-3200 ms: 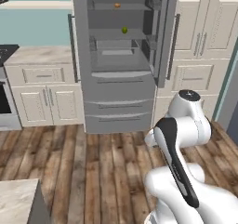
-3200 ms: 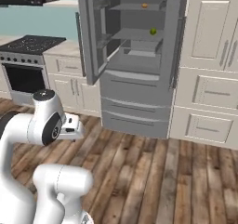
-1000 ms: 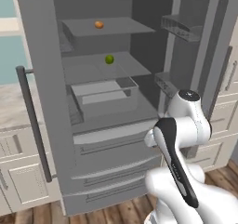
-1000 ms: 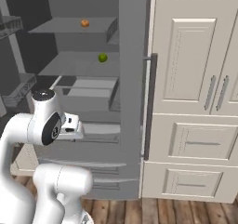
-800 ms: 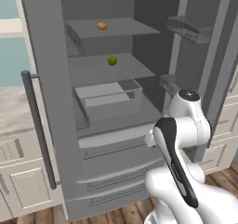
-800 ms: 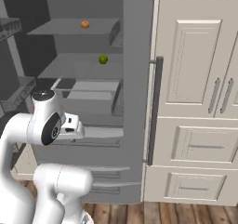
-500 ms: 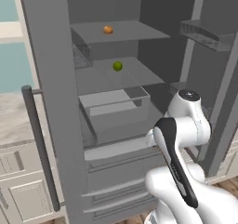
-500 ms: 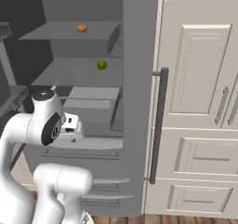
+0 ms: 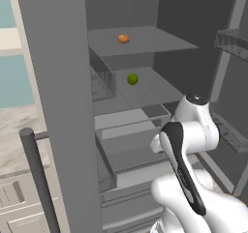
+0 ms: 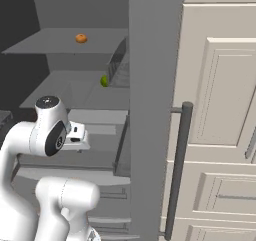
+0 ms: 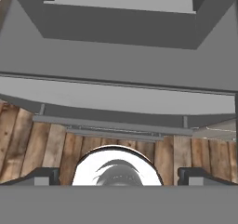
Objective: Pick up the orange and tangerine from the fridge and place one fruit on each plate on the dining counter.
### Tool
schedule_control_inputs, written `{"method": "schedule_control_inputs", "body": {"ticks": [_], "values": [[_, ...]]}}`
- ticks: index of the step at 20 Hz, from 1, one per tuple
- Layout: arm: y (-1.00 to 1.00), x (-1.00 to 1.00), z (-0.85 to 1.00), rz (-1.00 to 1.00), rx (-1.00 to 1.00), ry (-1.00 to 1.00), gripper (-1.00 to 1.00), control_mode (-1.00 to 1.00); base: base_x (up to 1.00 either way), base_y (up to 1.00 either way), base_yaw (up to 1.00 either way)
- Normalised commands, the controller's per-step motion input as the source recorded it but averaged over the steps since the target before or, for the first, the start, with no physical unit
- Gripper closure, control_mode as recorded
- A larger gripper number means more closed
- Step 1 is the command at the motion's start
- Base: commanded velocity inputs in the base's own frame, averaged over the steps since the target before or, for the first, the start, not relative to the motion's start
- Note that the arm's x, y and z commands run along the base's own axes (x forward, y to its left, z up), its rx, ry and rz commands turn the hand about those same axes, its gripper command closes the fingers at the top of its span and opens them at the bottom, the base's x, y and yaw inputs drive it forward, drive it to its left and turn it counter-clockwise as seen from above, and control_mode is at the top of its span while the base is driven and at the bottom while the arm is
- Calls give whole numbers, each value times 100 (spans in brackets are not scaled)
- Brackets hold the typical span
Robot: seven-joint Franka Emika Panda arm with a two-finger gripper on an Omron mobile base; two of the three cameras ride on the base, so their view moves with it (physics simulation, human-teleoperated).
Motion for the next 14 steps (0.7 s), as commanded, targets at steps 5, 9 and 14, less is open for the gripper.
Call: {"method": "schedule_control_inputs", "body": {"ticks": [5,9,14], "values": [[0,0,0,0,0,0,-100,100,58,13,1],[0,0,0,0,0,0,-100,100,47,1,9],[0,5,1,0,0,0,-100,-100,6,1,4]]}}
